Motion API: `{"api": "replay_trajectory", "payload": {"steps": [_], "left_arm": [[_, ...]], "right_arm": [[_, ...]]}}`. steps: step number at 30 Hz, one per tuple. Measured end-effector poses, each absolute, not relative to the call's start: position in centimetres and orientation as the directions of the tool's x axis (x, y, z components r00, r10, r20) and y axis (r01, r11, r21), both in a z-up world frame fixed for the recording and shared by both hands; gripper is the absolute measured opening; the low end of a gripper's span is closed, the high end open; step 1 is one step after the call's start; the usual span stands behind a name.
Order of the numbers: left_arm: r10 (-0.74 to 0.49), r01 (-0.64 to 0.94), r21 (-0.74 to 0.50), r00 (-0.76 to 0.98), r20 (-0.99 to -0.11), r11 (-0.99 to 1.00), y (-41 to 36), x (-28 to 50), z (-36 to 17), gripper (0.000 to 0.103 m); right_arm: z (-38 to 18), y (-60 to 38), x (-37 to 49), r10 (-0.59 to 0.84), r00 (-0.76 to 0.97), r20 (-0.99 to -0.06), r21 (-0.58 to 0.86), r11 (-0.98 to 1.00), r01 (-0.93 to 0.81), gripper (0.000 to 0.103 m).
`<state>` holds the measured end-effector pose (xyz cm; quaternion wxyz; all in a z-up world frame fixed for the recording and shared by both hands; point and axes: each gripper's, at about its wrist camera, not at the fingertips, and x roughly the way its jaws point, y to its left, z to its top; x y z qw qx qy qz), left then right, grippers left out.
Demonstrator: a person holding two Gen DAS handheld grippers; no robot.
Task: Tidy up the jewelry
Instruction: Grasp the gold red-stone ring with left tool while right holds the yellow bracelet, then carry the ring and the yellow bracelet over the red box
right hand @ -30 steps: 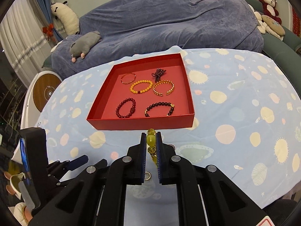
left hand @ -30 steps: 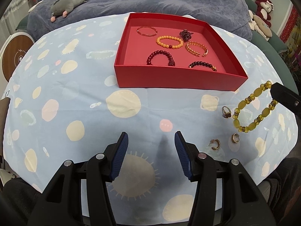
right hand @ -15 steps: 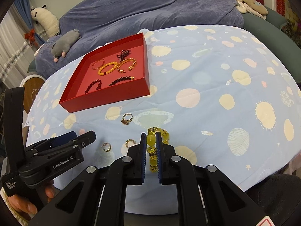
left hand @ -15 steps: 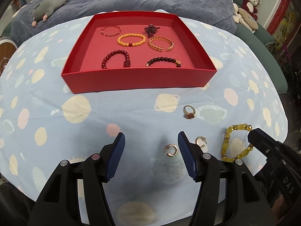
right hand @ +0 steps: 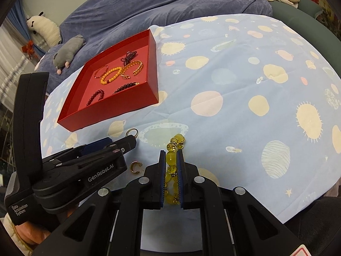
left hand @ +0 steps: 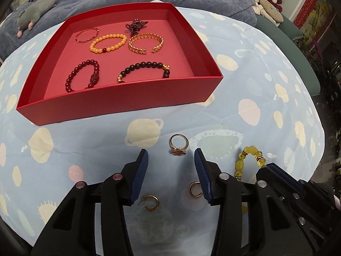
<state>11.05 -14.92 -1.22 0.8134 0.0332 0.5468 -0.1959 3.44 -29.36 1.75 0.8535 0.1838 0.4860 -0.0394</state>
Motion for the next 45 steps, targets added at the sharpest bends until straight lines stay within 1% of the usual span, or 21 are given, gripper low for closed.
{"api": "replay_trajectory", "payload": {"steps": [1, 3, 5, 6, 7, 14, 20, 30, 37, 45], "left_arm": [[-0.285, 0.355, -0.164, 0.323, -0.903, 0.92, -15.0, 11.1, -1.3, 0.034], [-0.282, 0.361, -0.155, 0.331, -0.9, 0.92, -15.2, 11.2, -1.3, 0.032], [-0.285, 0.37, -0.154, 0.33, -0.9, 0.916, -15.4, 11.2, -1.4, 0.026], [-0.286, 0.374, -0.155, 0.328, -0.9, 0.915, -15.4, 11.3, -1.4, 0.018], [-0.289, 0.375, -0.159, 0.324, -0.901, 0.913, -15.4, 11.4, -1.4, 0.014], [-0.285, 0.382, -0.15, 0.328, -0.901, 0.912, -15.0, 10.8, -1.0, 0.014], [-0.289, 0.374, -0.152, 0.344, -0.894, 0.915, -13.6, 9.9, 0.6, 0.014], [-0.261, 0.324, -0.139, 0.372, -0.891, 0.936, -9.1, 9.6, 3.8, 0.014], [-0.249, 0.3, -0.121, 0.436, -0.865, 0.946, -6.8, 12.5, 6.8, 0.014], [-0.26, 0.295, -0.124, 0.482, -0.837, 0.947, -6.7, 18.4, 9.2, 0.014]], "right_arm": [[1.7, -29.4, 3.5, 0.112, 0.523, -0.845, 0.277, 0.928, 0.248, 0.01], [1.5, -29.5, 3.5, 0.115, 0.521, -0.846, 0.282, 0.926, 0.252, 0.01], [1.5, -29.6, 3.5, 0.118, 0.52, -0.846, 0.284, 0.925, 0.253, 0.01], [1.4, -29.6, 3.5, 0.118, 0.52, -0.846, 0.284, 0.925, 0.253, 0.01], [1.4, -29.6, 3.5, 0.119, 0.519, -0.846, 0.284, 0.925, 0.252, 0.01], [2.1, -29.3, 3.3, 0.118, 0.53, -0.84, 0.282, 0.929, 0.24, 0.01], [3.7, -28.4, 3.1, 0.121, 0.55, -0.826, 0.281, 0.935, 0.215, 0.01], [7.3, -25.6, 4.0, 0.146, 0.586, -0.797, 0.28, 0.949, 0.145, 0.01], [10.4, -24.1, 7.9, 0.205, 0.617, -0.76, 0.318, 0.945, 0.078, 0.01], [13.0, -22.3, 14.8, 0.277, 0.636, -0.72, 0.36, 0.933, 0.002, 0.01]]}}
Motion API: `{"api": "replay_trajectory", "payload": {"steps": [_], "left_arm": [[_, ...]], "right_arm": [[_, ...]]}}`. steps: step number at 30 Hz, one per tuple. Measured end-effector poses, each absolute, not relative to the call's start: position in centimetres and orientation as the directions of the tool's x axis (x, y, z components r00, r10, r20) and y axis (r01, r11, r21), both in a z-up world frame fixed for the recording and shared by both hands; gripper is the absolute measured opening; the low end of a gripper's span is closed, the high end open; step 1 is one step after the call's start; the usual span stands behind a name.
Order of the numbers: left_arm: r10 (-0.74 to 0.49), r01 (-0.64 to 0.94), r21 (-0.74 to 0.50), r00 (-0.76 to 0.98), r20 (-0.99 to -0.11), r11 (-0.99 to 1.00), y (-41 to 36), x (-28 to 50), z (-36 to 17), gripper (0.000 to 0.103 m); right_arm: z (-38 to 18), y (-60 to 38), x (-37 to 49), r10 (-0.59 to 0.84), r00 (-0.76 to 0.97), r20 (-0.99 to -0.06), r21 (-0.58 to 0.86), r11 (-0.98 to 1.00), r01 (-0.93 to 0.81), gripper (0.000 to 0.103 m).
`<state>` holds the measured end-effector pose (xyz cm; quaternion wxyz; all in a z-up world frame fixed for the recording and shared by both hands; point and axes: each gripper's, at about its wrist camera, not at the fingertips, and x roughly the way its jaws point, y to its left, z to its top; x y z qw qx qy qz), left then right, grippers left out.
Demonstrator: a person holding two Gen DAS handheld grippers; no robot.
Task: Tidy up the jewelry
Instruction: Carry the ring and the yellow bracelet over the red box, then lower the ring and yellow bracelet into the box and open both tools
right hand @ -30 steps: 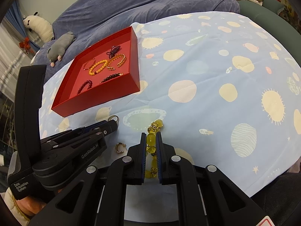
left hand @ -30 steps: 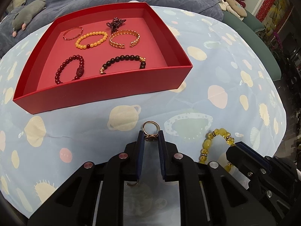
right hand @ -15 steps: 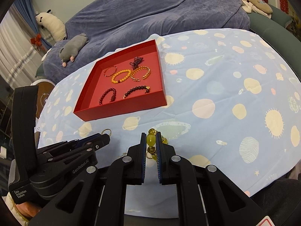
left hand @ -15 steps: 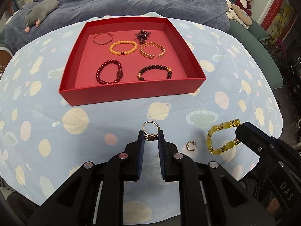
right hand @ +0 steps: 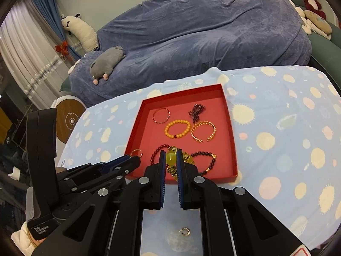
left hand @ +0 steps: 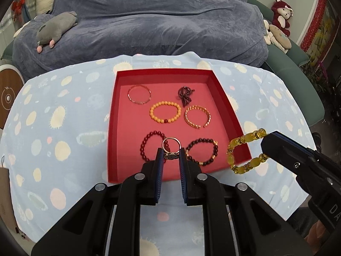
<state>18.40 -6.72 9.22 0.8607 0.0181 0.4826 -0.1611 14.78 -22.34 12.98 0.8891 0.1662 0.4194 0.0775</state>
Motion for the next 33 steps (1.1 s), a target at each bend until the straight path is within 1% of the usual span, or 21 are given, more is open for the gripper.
{"api": "replay_trajectory", "payload": {"steps": [5, 12, 16, 25, 33], "left_arm": [[-0.273, 0.303, -0.134, 0.48, -0.834, 0.944, -7.3, 22.2, 8.9, 0.014], [-0.257, 0.303, -0.126, 0.447, -0.857, 0.945, -7.9, 26.1, 5.9, 0.014], [-0.224, 0.299, -0.098, 0.423, -0.878, 0.949, -8.0, 27.5, 3.7, 0.014], [-0.188, 0.267, -0.087, 0.382, -0.905, 0.96, -7.6, 29.2, 0.5, 0.014], [-0.176, 0.265, -0.075, 0.381, -0.908, 0.961, -7.8, 28.9, 0.0, 0.015]], "right_arm": [[12.4, -21.4, 19.0, 0.282, 0.632, -0.722, 0.35, 0.936, -0.018, 0.01], [8.8, -21.7, 23.6, 0.286, 0.583, -0.76, 0.367, 0.93, 0.022, 0.01], [6.3, -22.1, 25.2, 0.274, 0.552, -0.788, 0.358, 0.933, 0.048, 0.01], [2.0, -24.2, 25.8, 0.205, 0.501, -0.841, 0.302, 0.946, 0.12, 0.01], [1.6, -24.4, 25.5, 0.183, 0.5, -0.847, 0.278, 0.953, 0.122, 0.011]]}}
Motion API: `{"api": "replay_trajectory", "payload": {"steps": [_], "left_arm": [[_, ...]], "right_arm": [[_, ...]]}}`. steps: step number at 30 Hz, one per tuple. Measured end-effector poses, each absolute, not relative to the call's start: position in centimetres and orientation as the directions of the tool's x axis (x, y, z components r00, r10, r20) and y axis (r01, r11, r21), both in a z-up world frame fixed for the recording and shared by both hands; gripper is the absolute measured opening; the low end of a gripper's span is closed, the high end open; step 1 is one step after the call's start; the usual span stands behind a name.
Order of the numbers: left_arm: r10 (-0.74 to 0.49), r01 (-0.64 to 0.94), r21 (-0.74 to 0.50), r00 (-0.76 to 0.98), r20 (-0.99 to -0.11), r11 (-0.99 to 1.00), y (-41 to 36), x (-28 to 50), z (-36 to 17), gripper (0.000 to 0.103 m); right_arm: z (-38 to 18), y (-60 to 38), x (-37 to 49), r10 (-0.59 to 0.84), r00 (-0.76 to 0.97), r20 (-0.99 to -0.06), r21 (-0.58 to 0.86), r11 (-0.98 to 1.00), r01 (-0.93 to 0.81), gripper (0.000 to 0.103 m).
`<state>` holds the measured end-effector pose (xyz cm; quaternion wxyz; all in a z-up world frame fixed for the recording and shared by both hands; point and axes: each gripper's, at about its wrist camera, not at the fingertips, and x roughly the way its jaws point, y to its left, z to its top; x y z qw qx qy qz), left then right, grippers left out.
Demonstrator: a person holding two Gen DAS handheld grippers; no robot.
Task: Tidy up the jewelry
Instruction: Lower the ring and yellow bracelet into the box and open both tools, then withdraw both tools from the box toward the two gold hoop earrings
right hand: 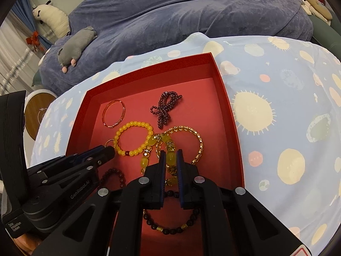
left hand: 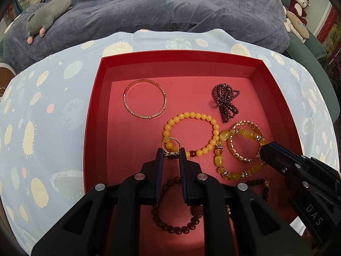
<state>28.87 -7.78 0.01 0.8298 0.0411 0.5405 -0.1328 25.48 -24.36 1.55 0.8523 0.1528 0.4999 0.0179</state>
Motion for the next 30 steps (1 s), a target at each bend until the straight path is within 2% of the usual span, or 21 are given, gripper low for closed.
{"api": "replay_trajectory", "payload": {"steps": [3, 6, 10, 22, 25, 30], "left_arm": [[-0.165, 0.258, -0.065, 0.392, -0.905, 0.964, -7.8, 28.7, 0.2, 0.015], [-0.153, 0.238, -0.055, 0.417, -0.896, 0.97, -7.6, 28.5, 0.9, 0.036], [-0.167, 0.235, -0.066, 0.44, -0.882, 0.97, -7.2, 28.0, 2.2, 0.037], [-0.187, 0.221, -0.091, 0.467, -0.864, 0.971, -5.7, 22.9, 5.3, 0.037], [-0.19, 0.224, -0.091, 0.476, -0.859, 0.97, -5.4, 20.6, 5.9, 0.044], [-0.19, 0.233, -0.087, 0.466, -0.864, 0.968, -5.1, 16.7, 5.6, 0.044]], "right_arm": [[2.2, -23.9, 25.2, 0.176, 0.512, -0.841, 0.269, 0.956, 0.113, 0.014], [3.0, -23.6, 24.7, 0.166, 0.525, -0.835, 0.255, 0.962, 0.102, 0.015], [4.1, -23.5, 23.6, 0.152, 0.543, -0.826, 0.239, 0.966, 0.094, 0.023], [7.0, -23.0, 17.9, 0.143, 0.567, -0.811, 0.231, 0.969, 0.087, 0.023], [7.1, -23.3, 15.5, 0.137, 0.562, -0.816, 0.231, 0.968, 0.098, 0.023], [6.2, -23.7, 11.0, 0.118, 0.535, -0.836, 0.216, 0.969, 0.123, 0.023]]}}
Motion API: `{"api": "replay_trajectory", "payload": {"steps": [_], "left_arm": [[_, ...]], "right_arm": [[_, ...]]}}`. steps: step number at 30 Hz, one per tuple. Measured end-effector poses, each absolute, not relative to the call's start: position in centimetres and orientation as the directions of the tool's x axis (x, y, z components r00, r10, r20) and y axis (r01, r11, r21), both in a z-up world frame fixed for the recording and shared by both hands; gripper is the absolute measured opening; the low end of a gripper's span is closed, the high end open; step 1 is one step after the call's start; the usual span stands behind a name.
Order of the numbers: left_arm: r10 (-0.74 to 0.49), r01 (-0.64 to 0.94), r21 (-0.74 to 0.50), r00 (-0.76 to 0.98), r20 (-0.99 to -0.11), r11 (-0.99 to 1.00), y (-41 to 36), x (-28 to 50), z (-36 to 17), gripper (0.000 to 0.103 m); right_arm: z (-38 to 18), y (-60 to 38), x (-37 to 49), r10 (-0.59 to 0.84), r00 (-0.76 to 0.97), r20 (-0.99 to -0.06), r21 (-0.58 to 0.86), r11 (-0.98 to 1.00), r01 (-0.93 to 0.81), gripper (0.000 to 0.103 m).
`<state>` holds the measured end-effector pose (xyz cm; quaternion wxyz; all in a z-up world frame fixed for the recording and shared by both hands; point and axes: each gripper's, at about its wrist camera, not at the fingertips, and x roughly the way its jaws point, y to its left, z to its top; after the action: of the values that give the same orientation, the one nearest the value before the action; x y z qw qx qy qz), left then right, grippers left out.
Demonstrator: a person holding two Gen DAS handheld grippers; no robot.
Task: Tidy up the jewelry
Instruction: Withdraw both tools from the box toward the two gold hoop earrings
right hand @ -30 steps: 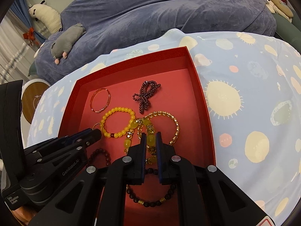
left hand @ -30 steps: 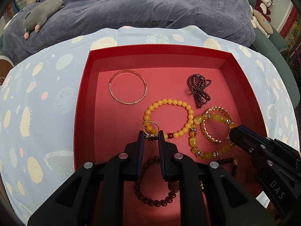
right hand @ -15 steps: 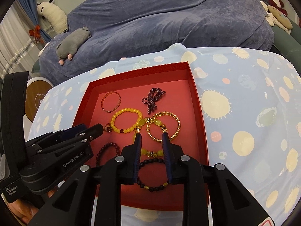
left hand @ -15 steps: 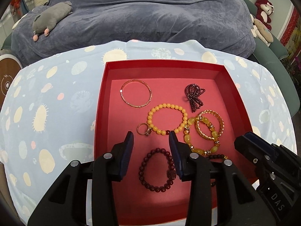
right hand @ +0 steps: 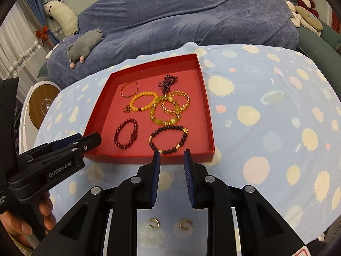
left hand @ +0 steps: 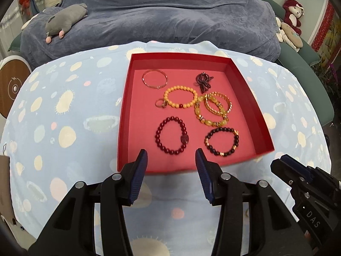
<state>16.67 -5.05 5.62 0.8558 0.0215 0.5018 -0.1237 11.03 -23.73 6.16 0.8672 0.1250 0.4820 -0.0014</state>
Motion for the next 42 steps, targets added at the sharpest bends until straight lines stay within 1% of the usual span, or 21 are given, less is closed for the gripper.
{"api": "replay_trajectory", "payload": {"steps": [11, 21, 33, 35, 37, 42], "left_arm": [[-0.192, 0.254, -0.089, 0.417, -0.889, 0.963, -5.3, 9.3, 3.7, 0.044], [-0.175, 0.253, -0.071, 0.418, -0.891, 0.965, -5.2, 5.4, 2.7, 0.045], [-0.145, 0.231, -0.052, 0.411, -0.9, 0.972, -4.5, 4.2, 0.8, 0.046], [-0.14, 0.225, -0.05, 0.407, -0.903, 0.973, -4.4, 4.2, 0.4, 0.048], [-0.138, 0.22, -0.051, 0.406, -0.904, 0.974, -4.3, 4.2, 0.1, 0.051], [-0.141, 0.218, -0.056, 0.396, -0.907, 0.974, -4.1, 4.5, -0.5, 0.052]], "right_arm": [[3.8, -22.8, 3.6, 0.092, 0.487, -0.868, 0.178, 0.975, 0.133, 0.023], [2.7, -21.6, 0.5, 0.087, 0.484, -0.871, 0.161, 0.98, 0.113, 0.023], [1.4, -21.7, 0.1, 0.067, 0.47, -0.88, 0.141, 0.982, 0.124, 0.023], [1.1, -21.8, 0.3, 0.064, 0.468, -0.882, 0.139, 0.982, 0.128, 0.025], [0.9, -21.9, 0.6, 0.061, 0.467, -0.882, 0.137, 0.982, 0.131, 0.029], [0.3, -21.7, 1.9, 0.057, 0.462, -0.885, 0.129, 0.984, 0.126, 0.029]]}}
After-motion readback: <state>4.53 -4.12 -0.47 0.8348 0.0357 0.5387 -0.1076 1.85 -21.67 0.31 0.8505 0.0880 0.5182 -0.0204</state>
